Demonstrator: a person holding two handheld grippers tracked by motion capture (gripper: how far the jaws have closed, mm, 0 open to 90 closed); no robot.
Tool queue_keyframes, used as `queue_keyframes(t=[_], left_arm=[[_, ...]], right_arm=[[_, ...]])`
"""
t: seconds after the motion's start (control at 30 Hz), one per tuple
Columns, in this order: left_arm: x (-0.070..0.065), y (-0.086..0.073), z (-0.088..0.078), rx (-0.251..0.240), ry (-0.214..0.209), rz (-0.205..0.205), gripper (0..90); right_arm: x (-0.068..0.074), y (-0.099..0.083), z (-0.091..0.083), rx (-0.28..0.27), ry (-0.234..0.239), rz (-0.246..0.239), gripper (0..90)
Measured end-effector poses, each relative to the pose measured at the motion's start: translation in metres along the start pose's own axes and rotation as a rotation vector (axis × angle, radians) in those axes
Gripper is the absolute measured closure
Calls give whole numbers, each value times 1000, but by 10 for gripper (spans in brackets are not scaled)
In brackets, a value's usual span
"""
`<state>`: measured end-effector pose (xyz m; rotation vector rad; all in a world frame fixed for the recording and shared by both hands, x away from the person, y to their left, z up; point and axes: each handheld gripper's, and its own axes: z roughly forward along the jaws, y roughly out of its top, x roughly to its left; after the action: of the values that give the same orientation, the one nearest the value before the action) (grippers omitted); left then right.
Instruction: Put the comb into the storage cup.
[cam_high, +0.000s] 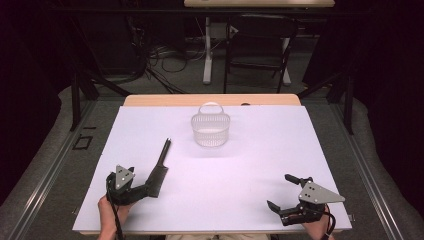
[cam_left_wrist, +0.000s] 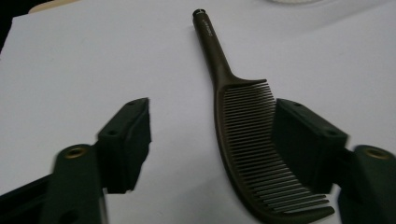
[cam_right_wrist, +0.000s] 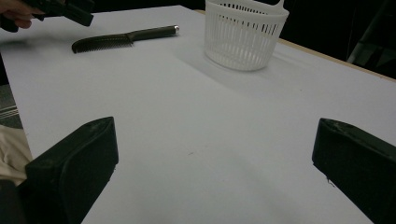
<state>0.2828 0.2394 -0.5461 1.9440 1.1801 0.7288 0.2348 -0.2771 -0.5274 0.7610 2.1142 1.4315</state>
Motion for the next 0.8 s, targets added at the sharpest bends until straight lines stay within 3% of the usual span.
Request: queue_keyframes(t=[0.2,0.27,0.3,0.43,0.47,0.8], left_arm=[[-1,0,3,54,-43,13,589],[-1,0,4,59,-46,11,632],[-1,0,4,71,-51,10,714],[-1,-1,5,95,-49,4,817],[0,-1,5,99,-49,4,882],[2,-4,11,175,-56,-8,900]], right_arm=[[1,0,0,-6,2,-14,1],[1,0,0,-4,2,-15,2],[2,0,0,2,4,-10,1],[1,0,-1,1,1,-12,2],[2,0,-1,-4,0,-14,1],[2,-1,-2,2,-2,-13,2]])
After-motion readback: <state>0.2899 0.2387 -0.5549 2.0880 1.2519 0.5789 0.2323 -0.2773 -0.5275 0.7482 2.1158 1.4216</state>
